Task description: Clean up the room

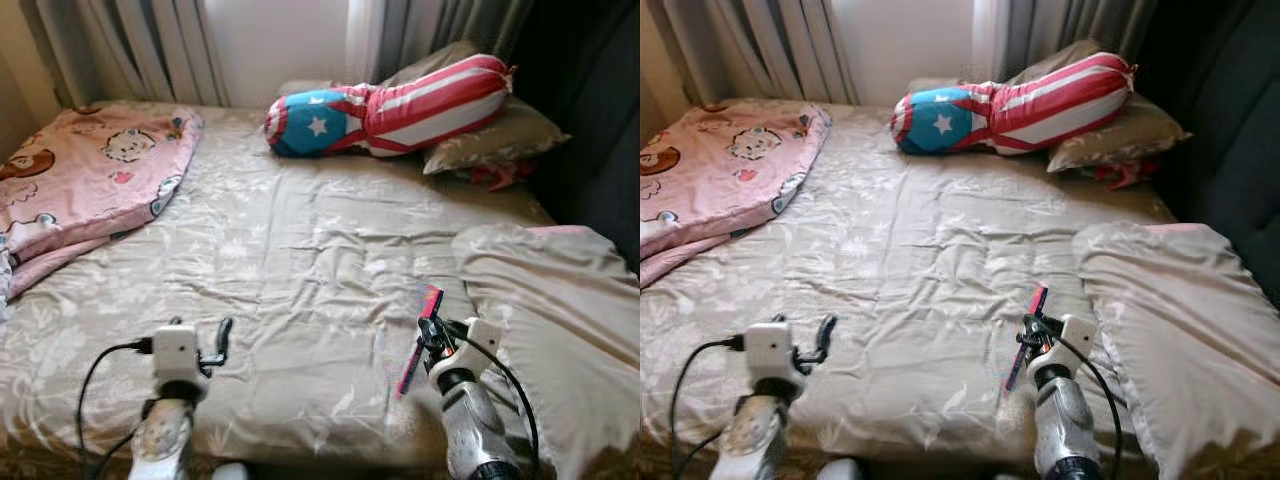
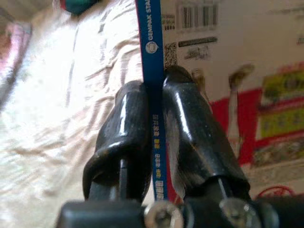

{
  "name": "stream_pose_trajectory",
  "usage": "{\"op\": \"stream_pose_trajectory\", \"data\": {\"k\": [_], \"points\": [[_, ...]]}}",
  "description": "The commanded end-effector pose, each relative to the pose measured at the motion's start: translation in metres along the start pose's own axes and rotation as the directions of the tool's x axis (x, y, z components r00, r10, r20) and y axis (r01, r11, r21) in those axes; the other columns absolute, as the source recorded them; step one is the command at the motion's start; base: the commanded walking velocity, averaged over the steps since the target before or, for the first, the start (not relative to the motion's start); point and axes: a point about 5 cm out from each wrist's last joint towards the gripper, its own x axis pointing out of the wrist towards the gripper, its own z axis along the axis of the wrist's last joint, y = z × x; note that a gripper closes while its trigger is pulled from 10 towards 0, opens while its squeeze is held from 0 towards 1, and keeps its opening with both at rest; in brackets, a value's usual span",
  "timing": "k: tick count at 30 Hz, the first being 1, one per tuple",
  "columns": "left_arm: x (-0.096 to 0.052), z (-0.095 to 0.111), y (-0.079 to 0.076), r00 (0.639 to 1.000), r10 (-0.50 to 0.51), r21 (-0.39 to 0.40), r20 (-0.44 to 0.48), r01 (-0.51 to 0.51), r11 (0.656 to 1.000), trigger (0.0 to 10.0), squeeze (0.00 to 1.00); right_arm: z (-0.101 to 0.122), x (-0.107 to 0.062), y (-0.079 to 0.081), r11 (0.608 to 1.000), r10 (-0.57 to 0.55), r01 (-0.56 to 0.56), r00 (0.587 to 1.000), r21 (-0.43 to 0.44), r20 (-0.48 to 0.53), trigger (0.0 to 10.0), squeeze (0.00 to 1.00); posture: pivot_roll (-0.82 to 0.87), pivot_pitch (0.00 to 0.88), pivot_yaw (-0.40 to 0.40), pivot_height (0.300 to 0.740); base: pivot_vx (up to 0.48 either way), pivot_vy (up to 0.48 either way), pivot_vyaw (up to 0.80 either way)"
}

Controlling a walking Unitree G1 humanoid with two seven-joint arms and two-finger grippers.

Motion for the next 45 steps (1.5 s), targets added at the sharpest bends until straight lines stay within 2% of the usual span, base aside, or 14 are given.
{"op": "stream_pose_trajectory", "data": {"k": [1, 5, 9, 11, 12, 15, 17, 18, 22, 25, 27, 31, 36, 45], "points": [[-0.002, 0.004, -0.004, 1.0, -0.018, -0.007, 0.01, 0.018, 1.0, 10.0, 0.0, 0.007, 0.009, 0.015, 0.997, 0.039, -0.04, 0.999, 0.067, 0.018, 10.0, 0.0, 0.09, 0.009, -0.057, 0.646, 0.0, 0.0, 0.0], [-0.01, 0.006, 0.001, 1.0, -0.016, 0.01, 0.005, 0.016, 1.0, 10.0, 0.0, 0.021, 0.023, 0.035, 0.975, 0.078, -0.088, 0.995, 0.206, 0.055, 10.0, 0.0, 0.12, 0.034, -0.051, 0.646, 0.0, 0.0, 0.0], [-0.017, 0.007, 0.006, 1.0, -0.015, 0.025, -0.002, 0.015, 1.0, 10.0, 0.0, 0.041, 0.035, 0.049, 0.919, 0.103, -0.14, 0.987, 0.368, 0.12, 10.0, 0.0, 0.14, 0.061, -0.047, 0.646, 0.0, 0.0, 0.0], [-0.024, 0.009, 0.008, 1.0, -0.021, 0.042, -0.015, 0.022, 0.999, 10.0, 0.0, 0.062, 0.041, 0.043, 0.846, 0.033, -0.132, 0.98, 0.517, 0.197, 10.0, 0.0, 0.17, 0.085, -0.042, 0.646, 0.0, 0.0, 0.0], [-0.025, 0.009, 0.008, 1.0, -0.023, 0.046, -0.017, 0.024, 0.999, 10.0, 0.0, 0.063, 0.041, 0.038, 0.83, -0.002, -0.11, 0.98, 0.546, 0.199, 10.0, 0.0, 0.17, 0.087, -0.041, 0.646, 0.0, 0.0, 0.0], [-0.034, 0.011, 0.008, 0.999, -0.031, 0.052, -0.029, 0.033, 0.998, 10.0, 0.0, 0.055, 0.035, 0.012, 0.75, -0.159, 0.028, 0.977, 0.661, 0.139, 10.0, 0.0, 0.21, 0.102, -0.039, 0.646, 0.0, 0.0, 0.0], [-0.04, 0.013, 0.008, 0.999, -0.039, 0.059, -0.033, 0.041, 0.997, 10.0, 0.0, 0.045, 0.029, -0.001, 0.724, -0.217, 0.101, 0.972, 0.682, 0.087, 10.0, 0.0, 0.23, 0.121, -0.034, 0.646, 0.0, 0.0, 0.0], [-0.04, 0.013, 0.008, 0.999, -0.039, 0.059, -0.033, 0.041, 0.997, 10.0, 0.0, 0.045, 0.029, -0.001, 0.724, -0.217, 0.101, 0.972, 0.682, 0.087, 10.0, 0.0, 0.23, 0.121, -0.034, 0.646, 0.0, 0.0, 0.0], [-0.049, 0.016, 0.008, 0.997, -0.053, 0.071, -0.048, 0.057, 0.996, 10.0, 0.0, 0.021, 0.016, -0.018, 0.721, -0.275, 0.214, 0.961, 0.659, -0.01, 10.0, 0.0, 0.24, 0.14, -0.024, 0.646, 0.0, 0.0, 0.0], [-0.056, 0.018, 0.006, 0.996, -0.066, 0.077, -0.064, 0.071, 0.994, 10.0, 0.0, 0.006, 0.005, -0.033, 0.694, -0.334, 0.292, 0.94, 0.658, -0.065, 10.0, 0.0, 0.25, 0.157, -0.018, 0.646, 0.0, 0.0, 0.0], [-0.061, 0.02, 0.003, 0.994, -0.082, 0.072, -0.077, 0.088, 0.994, 10.0, 0.0, -0.008, -0.004, -0.04, 0.716, -0.358, 0.359, 0.925, 0.599, -0.127, 10.0, 0.0, 0.25, 0.165, -0.012, 0.646, 0.0, 0.0, 0.0], [-0.063, 0.02, 0.001, 0.992, -0.087, 0.073, -0.087, 0.094, 0.993, 10.0, 0.0, -0.017, -0.011, -0.047, 0.702, -0.392, 0.405, 0.907, 0.586, -0.157, 10.0, 0.0, 0.24, 0.178, -0.009, 0.646, 0.0, 0.0, 0.0], [-0.067, 0.021, 0.0, 0.991, -0.094, 0.075, -0.1, 0.102, 0.992, 10.0, 0.0, -0.018, -0.015, -0.054, 0.678, -0.425, 0.439, 0.888, 0.589, -0.173, 10.0, 0.0, 0.25, 0.189, -0.011, 0.646, 0.0, 0.0, 0.0], [-0.072, 0.021, 0.003, 0.987, -0.096, 0.097, -0.128, 0.109, 0.989, 10.0, 0.0, -0.01, -0.013, -0.058, 0.673, -0.448, 0.453, 0.879, 0.584, -0.166, 10.0, 0.0, 0.25, 0.203, -0.01, 0.646, 0.0, 0.0, 0.0]]}}
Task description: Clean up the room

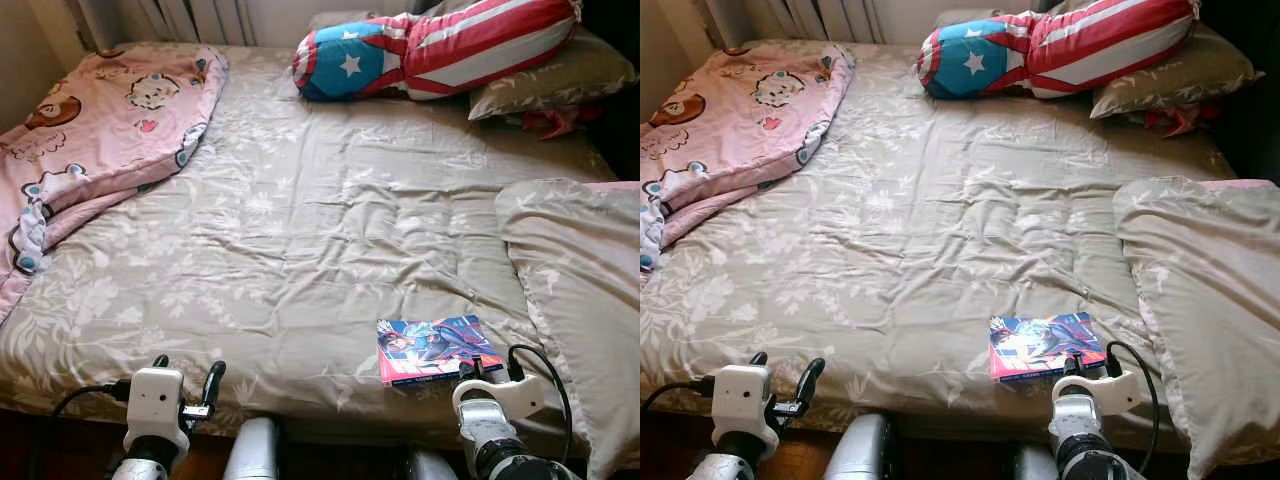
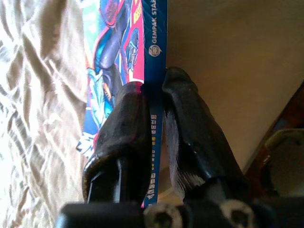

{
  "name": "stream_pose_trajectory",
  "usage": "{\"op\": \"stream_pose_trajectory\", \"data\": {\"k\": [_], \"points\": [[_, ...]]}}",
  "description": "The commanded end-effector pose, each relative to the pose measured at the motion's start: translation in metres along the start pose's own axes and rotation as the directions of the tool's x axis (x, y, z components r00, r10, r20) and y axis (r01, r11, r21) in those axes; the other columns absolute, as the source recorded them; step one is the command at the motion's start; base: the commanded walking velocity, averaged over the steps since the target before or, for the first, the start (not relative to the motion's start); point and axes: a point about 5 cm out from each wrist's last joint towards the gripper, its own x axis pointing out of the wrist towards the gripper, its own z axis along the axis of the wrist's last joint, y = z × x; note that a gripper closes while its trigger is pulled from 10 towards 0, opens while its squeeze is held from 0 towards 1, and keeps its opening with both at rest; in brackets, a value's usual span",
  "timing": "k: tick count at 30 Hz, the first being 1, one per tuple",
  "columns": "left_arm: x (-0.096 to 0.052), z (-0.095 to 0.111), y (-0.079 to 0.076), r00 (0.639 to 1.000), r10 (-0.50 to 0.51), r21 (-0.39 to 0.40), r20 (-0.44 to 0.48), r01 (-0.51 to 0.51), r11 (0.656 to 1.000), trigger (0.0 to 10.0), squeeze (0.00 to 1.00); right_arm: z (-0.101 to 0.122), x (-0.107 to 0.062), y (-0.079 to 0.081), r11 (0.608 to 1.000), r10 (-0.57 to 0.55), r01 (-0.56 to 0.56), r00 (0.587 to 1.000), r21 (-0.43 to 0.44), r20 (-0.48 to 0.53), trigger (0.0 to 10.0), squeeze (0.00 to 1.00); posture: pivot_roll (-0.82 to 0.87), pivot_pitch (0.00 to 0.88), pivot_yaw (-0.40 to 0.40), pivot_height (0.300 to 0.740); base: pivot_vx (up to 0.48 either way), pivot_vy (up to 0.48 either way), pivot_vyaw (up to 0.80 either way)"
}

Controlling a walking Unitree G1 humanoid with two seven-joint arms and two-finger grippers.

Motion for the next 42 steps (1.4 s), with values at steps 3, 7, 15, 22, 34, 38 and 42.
{"op": "stream_pose_trajectory", "data": {"k": [3, 7, 15, 22, 34, 38, 42], "points": [[-0.004, 0.0, 0.001, 1.0, -0.013, 0.034, -0.025, 0.013, 0.999, 10.0, 0.0, 0.005, 0.001, -0.001, 1.0, -0.011, 0.011, 1.0, 0.009, 0.011, 10.0, 0.0, 0.25, 0.206, -0.01, 0.646, 0.0, 0.0, 0.0], [-0.005, -0.001, 0.002, 0.999, -0.013, 0.042, -0.034, 0.015, 0.999, 10.0, 0.0, 0.005, 0.001, 0.0, 1.0, -0.01, 0.01, 1.0, 0.025, 0.015, 10.0, 0.0, 0.25, 0.207, -0.01, 0.646, 0.0, 0.0, 0.0], [-0.004, -0.001, 0.002, 0.999, -0.03, 0.073, -0.038, 0.032, 0.997, 10.0, 0.0, 0.002, 0.0, -0.003, 1.0, -0.019, 0.019, 1.0, 0.024, 0.006, 10.0, 0.0, 0.25, 0.208, -0.011, 0.646, 0.0, 0.0, 0.0], [-0.008, -0.002, 0.003, 0.998, -0.046, 0.103, -0.042, 0.05, 0.993, 10.0, 0.0, -0.004, -0.001, -0.003, 0.987, -0.025, 0.026, 1.0, 0.158, -0.008, 10.0, 0.0, 0.26, 0.214, -0.009, 0.646, 0.0, 0.0, 0.0], [-0.013, -0.002, 0.009, 0.998, -0.037, 0.115, -0.052, 0.043, 0.992, 10.0, 0.0, -0.005, 0.001, 0.013, 0.994, 0.032, -0.03, 0.999, 0.105, -0.019, 10.0, 0.0, 0.27, 0.226, -0.007, 0.646, 0.0, 0.0, 0.0], [-0.013, -0.001, 0.006, 0.998, -0.042, 0.114, -0.05, 0.047, 0.992, 10.0, 0.0, -0.002, 0.002, 0.015, 0.993, 0.032, -0.03, 0.999, 0.118, -0.012, 10.0, 0.0, 0.27, 0.226, -0.007, 0.646, 0.0, 0.0, 0.0], [-0.014, -0.002, 0.003, 0.997, -0.049, 0.112, -0.051, 0.055, 0.992, 10.0, 0.0, -0.001, 0.003, 0.015, 0.993, 0.041, -0.04, 0.999, 0.114, -0.009, 10.0, 0.06, 0.26, 0.226, -0.012, 0.646, 0.0, 0.0, 0.0]]}}
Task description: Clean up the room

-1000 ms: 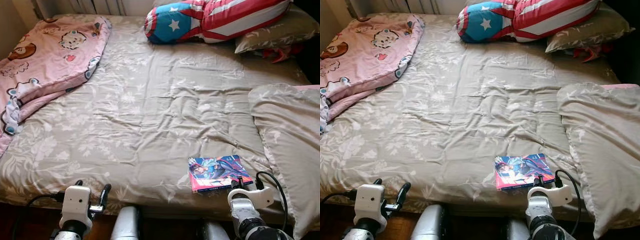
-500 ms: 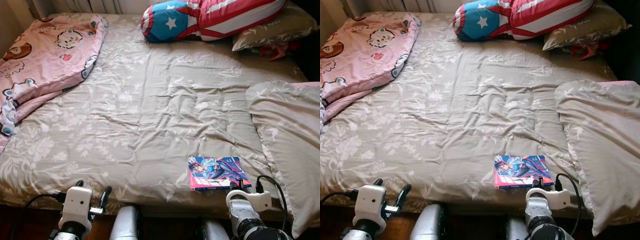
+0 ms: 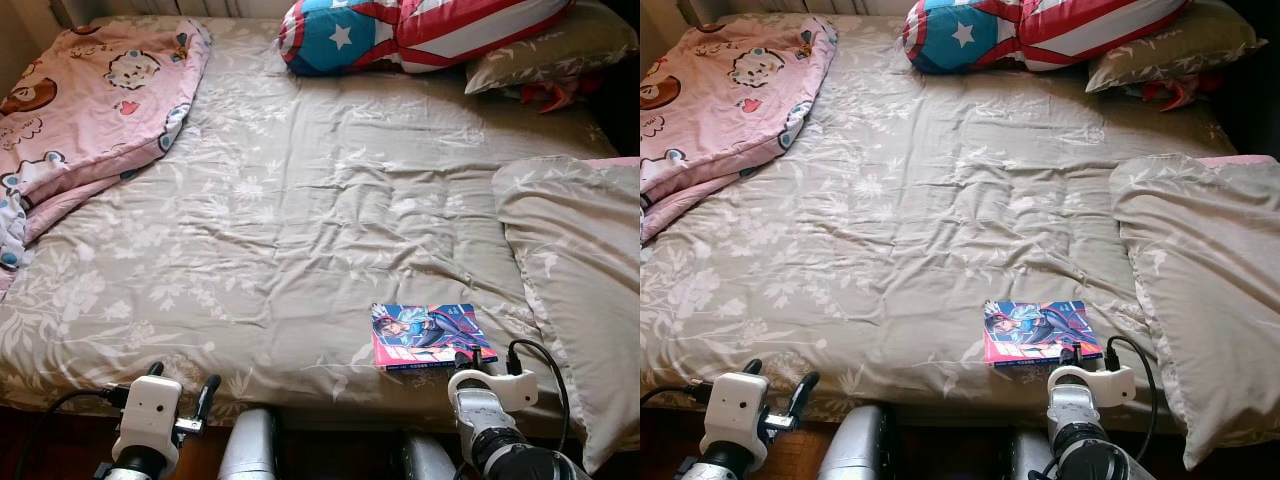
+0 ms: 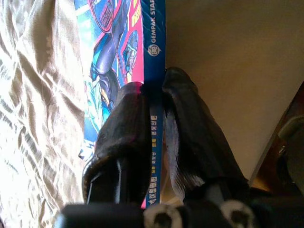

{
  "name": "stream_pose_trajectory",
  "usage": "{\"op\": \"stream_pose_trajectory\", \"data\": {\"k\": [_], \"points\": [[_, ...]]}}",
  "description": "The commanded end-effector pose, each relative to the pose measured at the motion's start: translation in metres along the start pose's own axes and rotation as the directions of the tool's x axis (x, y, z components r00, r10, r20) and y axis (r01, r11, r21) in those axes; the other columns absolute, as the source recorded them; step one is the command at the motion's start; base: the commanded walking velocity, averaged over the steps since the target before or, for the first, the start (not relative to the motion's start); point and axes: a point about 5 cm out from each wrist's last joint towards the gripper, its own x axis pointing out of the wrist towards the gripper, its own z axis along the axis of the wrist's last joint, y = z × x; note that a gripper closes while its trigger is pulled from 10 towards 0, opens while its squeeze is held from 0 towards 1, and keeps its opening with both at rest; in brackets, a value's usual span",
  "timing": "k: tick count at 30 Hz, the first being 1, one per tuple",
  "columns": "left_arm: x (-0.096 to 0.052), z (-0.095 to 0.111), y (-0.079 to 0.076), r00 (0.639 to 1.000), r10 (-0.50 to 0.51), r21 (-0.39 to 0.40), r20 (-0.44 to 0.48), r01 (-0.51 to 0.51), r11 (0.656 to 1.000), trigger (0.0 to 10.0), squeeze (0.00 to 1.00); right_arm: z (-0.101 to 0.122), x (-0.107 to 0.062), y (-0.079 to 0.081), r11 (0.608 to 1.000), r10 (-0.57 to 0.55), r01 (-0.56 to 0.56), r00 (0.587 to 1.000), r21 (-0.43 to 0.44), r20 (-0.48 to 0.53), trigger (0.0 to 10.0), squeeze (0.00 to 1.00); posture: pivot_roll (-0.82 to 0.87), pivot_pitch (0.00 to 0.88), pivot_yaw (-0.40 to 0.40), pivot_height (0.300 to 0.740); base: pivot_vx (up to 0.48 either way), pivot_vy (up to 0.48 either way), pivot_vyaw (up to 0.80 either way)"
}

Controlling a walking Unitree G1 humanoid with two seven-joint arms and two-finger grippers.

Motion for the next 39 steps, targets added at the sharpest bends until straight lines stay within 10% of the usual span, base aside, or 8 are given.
{"op": "stream_pose_trajectory", "data": {"k": [1, 5, 18, 19, 20, 28, 29, 39], "points": [[-0.004, -0.002, -0.002, 1.0, -0.008, 0.018, -0.016, 0.008, 1.0, 10.0, 0.0, 0.002, 0.0, 0.0, 1.0, 0.002, -0.002, 1.0, -0.003, 0.007, 10.0, 0.16, 0.26, 0.226, -0.012, 0.646, 0.0, 0.0, 0.0], [-0.005, -0.003, -0.001, 1.0, -0.009, 0.021, -0.022, 0.01, 1.0, 10.0, 0.0, 0.003, 0.0, -0.003, 1.0, -0.006, 0.006, 1.0, -0.005, 0.007, 10.0, 0.31, 0.26, 0.228, -0.011, 0.646, 0.0, 0.0, 0.0], [-0.003, -0.004, -0.002, 1.0, -0.011, 0.022, -0.022, 0.012, 1.0, 10.0, 0.0, 0.004, -0.002, -0.012, 0.998, -0.056, 0.056, 0.998, -0.005, 0.018, 10.0, 0.31, 0.26, 0.227, -0.012, 0.646, 0.0, 0.0, 0.0], [-0.003, -0.004, -0.002, 1.0, -0.011, 0.023, -0.023, 0.012, 1.0, 10.0, 0.0, 0.004, -0.002, -0.012, 0.998, -0.057, 0.058, 0.998, -0.007, 0.018, 10.0, 0.6, 0.26, 0.227, -0.012, 0.646, 0.0, 0.0, 0.0], [-0.003, -0.004, -0.002, 1.0, -0.01, 0.025, -0.023, 0.01, 1.0, 10.0, 0.0, 0.003, -0.002, -0.013, 0.998, -0.062, 0.062, 0.998, -0.013, 0.017, 10.0, 0.63, 0.27, 0.227, -0.013, 0.646, 0.0, 0.0, 0.0], [-0.001, -0.005, -0.001, 1.0, -0.014, 0.035, -0.026, 0.014, 0.999, 10.0, 0.0, 0.005, -0.002, -0.015, 0.996, -0.081, 0.082, 0.997, -0.037, 0.016, 10.0, 0.52, 0.27, 0.224, -0.012, 0.646, 0.0, 0.0, 0.0], [-0.001, -0.005, -0.002, 1.0, -0.015, 0.036, -0.026, 0.016, 0.999, 10.0, 0.0, 0.005, -0.002, -0.016, 0.995, -0.089, 0.089, 0.996, -0.041, 0.017, 10.0, 0.02, 0.27, 0.224, -0.012, 0.646, 0.0, 0.0, 0.0], [0.001, -0.006, -0.002, 1.0, -0.017, 0.035, -0.026, 0.018, 0.999, 10.0, 0.0, 0.006, -0.003, -0.02, 0.993, -0.112, 0.113, 0.994, -0.042, 0.016, 10.0, 0.0, 0.27, 0.217, -0.012, 0.646, 0.0, 0.0, 0.0]]}}
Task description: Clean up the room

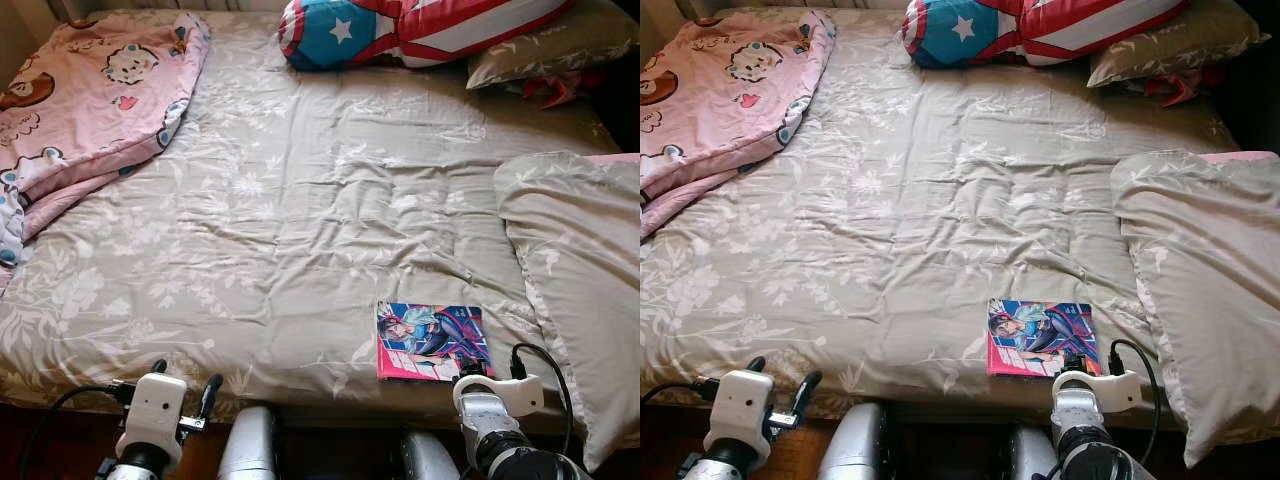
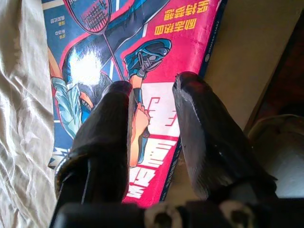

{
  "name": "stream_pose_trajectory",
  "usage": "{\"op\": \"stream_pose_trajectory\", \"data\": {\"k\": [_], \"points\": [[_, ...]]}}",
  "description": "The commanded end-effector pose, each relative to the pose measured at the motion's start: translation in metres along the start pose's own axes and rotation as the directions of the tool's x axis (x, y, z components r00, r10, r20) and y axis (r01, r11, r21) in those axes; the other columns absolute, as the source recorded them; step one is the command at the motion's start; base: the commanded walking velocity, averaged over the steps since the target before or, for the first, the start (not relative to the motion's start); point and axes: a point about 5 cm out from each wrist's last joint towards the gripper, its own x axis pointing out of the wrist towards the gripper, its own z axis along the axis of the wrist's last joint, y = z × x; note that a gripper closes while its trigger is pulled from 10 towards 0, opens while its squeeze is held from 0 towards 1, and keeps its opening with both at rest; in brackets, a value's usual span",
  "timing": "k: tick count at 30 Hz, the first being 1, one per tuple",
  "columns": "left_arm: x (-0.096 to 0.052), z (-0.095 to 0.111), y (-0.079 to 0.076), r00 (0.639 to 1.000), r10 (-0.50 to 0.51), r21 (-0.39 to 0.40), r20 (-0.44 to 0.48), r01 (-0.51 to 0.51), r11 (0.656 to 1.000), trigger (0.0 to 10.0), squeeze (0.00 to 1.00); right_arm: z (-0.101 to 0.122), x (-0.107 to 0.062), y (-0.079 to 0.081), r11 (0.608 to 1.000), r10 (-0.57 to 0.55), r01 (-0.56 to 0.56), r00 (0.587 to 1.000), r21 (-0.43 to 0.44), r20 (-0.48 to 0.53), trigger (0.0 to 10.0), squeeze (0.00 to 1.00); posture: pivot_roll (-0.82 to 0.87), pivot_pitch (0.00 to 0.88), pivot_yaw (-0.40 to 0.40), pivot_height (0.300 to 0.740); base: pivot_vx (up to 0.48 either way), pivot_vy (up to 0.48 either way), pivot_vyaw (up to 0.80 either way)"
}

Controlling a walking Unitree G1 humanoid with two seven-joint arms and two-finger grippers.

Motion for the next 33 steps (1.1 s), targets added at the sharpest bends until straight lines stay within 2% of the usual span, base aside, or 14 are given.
{"op": "stream_pose_trajectory", "data": {"k": [1, 9, 10, 11, 12, 13, 14, 15, 17, 23, 26, 28, 30, 33], "points": [[-0.003, -0.007, -0.001, 1.0, -0.008, 0.001, -0.029, 0.008, 1.0, 10.0, 0.0, 0.001, -0.001, -0.011, 0.999, -0.037, 0.037, 0.999, 0.0, 0.001, 10.0, 0.0, 0.27, 0.217, -0.012, 0.646, 0.0, 0.0, 0.0], [-0.001, -0.009, 0.0, 0.999, -0.001, 0.0, -0.035, 0.001, 1.0, 10.0, 0.0, 0.0, -0.001, -0.006, 0.999, -0.001, 0.001, 1.0, -0.041, -0.001, 10.0, 0.0, 0.26, 0.205, -0.018, 0.646, 0.0, 0.0, 0.0], [0.0, -0.013, 0.0, 0.999, 0.011, -0.009, -0.045, -0.012, 1.0, 10.0, 0.0, 0.001, -0.001, -0.003, 0.995, 0.031, -0.03, 1.0, -0.092, 0.003, 10.0, 0.0, 0.25, 0.196, -0.02, 0.646, 0.0, 0.0, 0.0], [0.008, -0.025, 0.003, 0.994, 0.063, -0.072, -0.084, -0.069, 0.995, 10.0, 0.0, 0.001, -0.002, 0.002, 0.93, 0.139, -0.136, 0.99, -0.341, -0.015, 10.0, 0.0, 0.21, 0.16, -0.029, 0.646, 0.0, 0.0, 0.0], [0.011, -0.03, 0.004, 0.992, 0.079, -0.096, -0.099, -0.089, 0.991, 10.0, 0.0, 0.001, -0.002, 0.003, 0.891, 0.17, -0.167, 0.985, -0.422, -0.032, 10.0, 0.0, 0.21, 0.154, -0.03, 0.646, 0.0, 0.0, 0.0], [0.019, -0.036, 0.004, 0.988, 0.096, -0.125, -0.118, -0.11, 0.986, 10.0, 0.0, 0.0, -0.004, 0.001, 0.828, 0.207, -0.206, 0.977, -0.521, -0.057, 10.0, 0.0, 0.19, 0.131, -0.035, 0.646, 0.0, 0.0, 0.0], [0.021, -0.037, 0.004, 0.988, 0.098, -0.13, -0.122, -0.114, 0.985, 10.0, 0.0, 0.0, -0.004, 0.0, 0.816, 0.217, -0.216, 0.974, -0.536, -0.063, 10.0, 0.0, 0.19, 0.131, -0.035, 0.646, 0.0, 0.0, 0.0], [0.027, -0.04, 0.003, 0.986, 0.105, -0.15, -0.132, -0.125, 0.981, 10.0, 0.0, -0.001, -0.006, -0.007, 0.764, 0.234, -0.242, 0.968, -0.598, -0.093, 10.0, 0.0, 0.16, 0.106, -0.04, 0.646, 0.0, 0.0, 0.0], [0.034, -0.044, 0.0, 0.985, 0.104, -0.163, -0.141, -0.126, 0.979, 10.0, 0.0, 0.0, -0.009, -0.017, 0.717, 0.241, -0.257, 0.964, -0.648, -0.116, 10.0, 0.0, 0.15, 0.087, -0.043, 0.646, 0.0, 0.0, 0.0], [0.057, -0.059, -0.013, 0.98, 0.074, -0.18, -0.185, -0.108, 0.978, 10.0, 0.0, 0.006, -0.017, -0.049, 0.684, 0.191, -0.212, 0.976, -0.698, -0.108, 10.0, 0.0, 0.09, 0.005, -0.042, 0.646, 0.0, 0.0, 0.0], [0.06, -0.065, -0.015, 0.976, 0.066, -0.178, -0.206, -0.104, 0.978, 10.0, 0.0, 0.003, -0.019, -0.059, 0.667, 0.166, -0.202, 0.979, -0.717, -0.121, 10.0, 0.0, 0.08, 0.0, -0.042, 0.646, 0.0, 0.0, 0.0], [0.065, -0.078, -0.019, 0.963, 0.055, -0.185, -0.262, -0.106, 0.977, 10.0, 0.0, -0.004, -0.025, -0.073, 0.651, 0.139, -0.205, 0.979, -0.731, -0.151, 10.0, 0.0, 0.06, 0.0, -0.037, 0.655, 0.0, 0.0, 0.0], [0.065, -0.09, -0.023, 0.945, 0.047, -0.193, -0.323, -0.114, 0.975, 10.0, 0.0, -0.007, -0.028, -0.084, 0.675, 0.09, -0.177, 0.983, -0.716, -0.159, 10.0, 0.0, 0.05, 0.0, -0.038, 0.675, 0.0, 0.0, 0.0], [0.063, -0.097, -0.025, 0.931, 0.039, -0.196, -0.363, -0.117, 0.974, 10.0, 0.0, -0.006, -0.029, -0.09, 0.679, 0.05, -0.148, 0.986, -0.719, -0.156, 10.0, 0.0, 0.05, 0.0, -0.042, 0.695, 0.0, 0.0, 0.0]]}}
